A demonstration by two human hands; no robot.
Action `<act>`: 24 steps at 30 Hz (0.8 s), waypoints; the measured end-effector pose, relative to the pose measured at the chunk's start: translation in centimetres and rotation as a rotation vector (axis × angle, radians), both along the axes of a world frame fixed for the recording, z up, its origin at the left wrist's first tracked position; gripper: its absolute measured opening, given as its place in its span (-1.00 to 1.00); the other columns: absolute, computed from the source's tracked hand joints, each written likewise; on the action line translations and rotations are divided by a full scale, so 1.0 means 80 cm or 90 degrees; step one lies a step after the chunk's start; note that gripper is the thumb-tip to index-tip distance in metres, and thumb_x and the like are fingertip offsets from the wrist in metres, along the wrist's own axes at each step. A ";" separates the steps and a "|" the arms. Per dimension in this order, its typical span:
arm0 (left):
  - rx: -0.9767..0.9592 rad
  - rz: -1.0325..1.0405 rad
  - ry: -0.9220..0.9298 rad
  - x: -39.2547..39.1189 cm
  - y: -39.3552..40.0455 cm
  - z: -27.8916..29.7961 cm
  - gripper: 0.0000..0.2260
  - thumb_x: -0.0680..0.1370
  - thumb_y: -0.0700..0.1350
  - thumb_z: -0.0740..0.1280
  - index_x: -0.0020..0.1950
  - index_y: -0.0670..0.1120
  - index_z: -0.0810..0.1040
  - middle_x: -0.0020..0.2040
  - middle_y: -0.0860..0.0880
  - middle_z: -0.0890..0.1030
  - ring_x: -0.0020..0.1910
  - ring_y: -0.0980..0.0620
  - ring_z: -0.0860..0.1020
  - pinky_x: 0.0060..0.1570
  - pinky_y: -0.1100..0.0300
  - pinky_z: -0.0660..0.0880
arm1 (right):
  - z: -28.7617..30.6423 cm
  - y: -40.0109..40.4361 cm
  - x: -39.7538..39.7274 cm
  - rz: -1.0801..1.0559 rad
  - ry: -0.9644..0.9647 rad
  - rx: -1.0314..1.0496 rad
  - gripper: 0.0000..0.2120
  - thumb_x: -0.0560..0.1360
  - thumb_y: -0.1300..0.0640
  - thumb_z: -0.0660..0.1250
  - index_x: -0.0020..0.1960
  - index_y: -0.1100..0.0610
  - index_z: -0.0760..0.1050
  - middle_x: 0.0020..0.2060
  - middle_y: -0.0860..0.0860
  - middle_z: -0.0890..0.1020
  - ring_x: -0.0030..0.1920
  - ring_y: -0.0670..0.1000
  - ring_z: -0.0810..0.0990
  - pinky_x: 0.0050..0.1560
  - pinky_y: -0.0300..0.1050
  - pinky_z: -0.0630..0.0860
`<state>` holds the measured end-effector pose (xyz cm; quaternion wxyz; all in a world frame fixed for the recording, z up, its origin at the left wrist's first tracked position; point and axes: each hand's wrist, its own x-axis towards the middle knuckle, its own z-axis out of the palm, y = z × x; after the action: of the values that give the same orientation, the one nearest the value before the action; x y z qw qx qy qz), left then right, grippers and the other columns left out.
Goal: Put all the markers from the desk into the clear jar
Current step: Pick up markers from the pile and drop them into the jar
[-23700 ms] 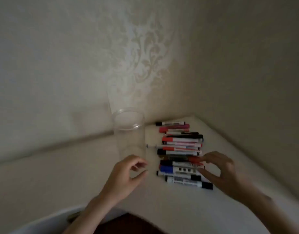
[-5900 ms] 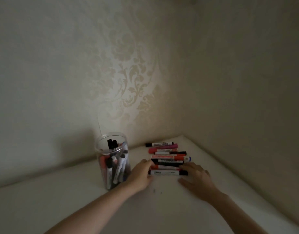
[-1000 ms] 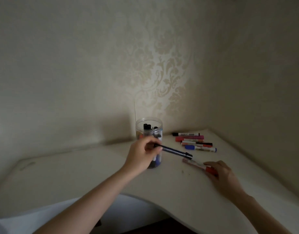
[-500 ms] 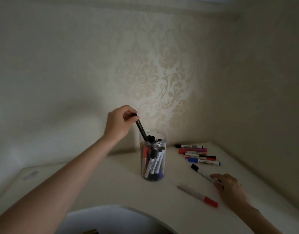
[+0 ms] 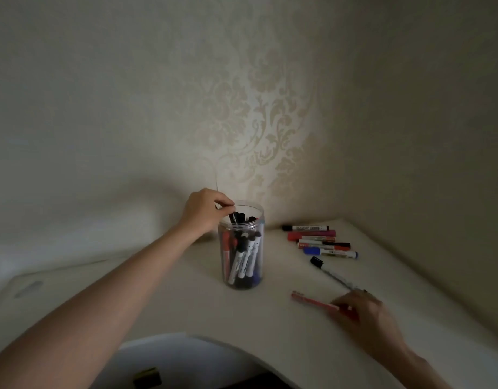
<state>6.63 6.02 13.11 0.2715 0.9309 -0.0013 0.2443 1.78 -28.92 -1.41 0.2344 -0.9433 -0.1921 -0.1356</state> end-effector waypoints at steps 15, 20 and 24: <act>0.038 -0.065 0.099 0.012 0.007 0.018 -0.87 0.51 -0.19 0.49 0.05 -0.09 0.74 0.00 -0.04 0.75 -0.25 0.23 0.55 -0.30 0.62 0.35 | 0.002 -0.015 0.031 -0.174 0.044 -0.007 -0.70 0.48 0.04 0.36 0.21 -0.05 0.56 0.09 0.01 0.63 0.08 0.07 0.52 0.04 -0.05 0.44; -0.052 -0.039 -0.036 0.011 0.005 0.024 -0.93 0.50 -0.17 0.49 -0.04 -0.09 0.74 -0.16 0.08 0.70 -0.31 0.46 0.55 -0.29 0.60 0.35 | 0.007 -0.022 0.031 -0.173 0.066 -0.079 -0.65 0.53 -0.06 0.24 0.31 -0.17 0.42 0.12 -0.01 0.54 0.08 0.01 0.48 0.07 -0.11 0.44; -0.027 -0.057 -0.088 0.009 -0.002 0.033 -0.99 0.48 -0.16 0.51 -0.12 -0.07 0.73 -0.24 0.16 0.64 -0.34 0.56 0.47 -0.24 0.65 0.33 | 0.006 -0.022 0.032 -0.178 0.075 -0.051 -0.67 0.51 0.03 0.31 0.27 -0.09 0.50 0.06 0.06 0.54 0.01 0.08 0.50 0.03 -0.05 0.46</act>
<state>7.34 5.82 15.78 0.3013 0.9048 -0.0561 0.2957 4.33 -30.67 -0.93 0.1861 -0.9758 -0.0500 -0.1031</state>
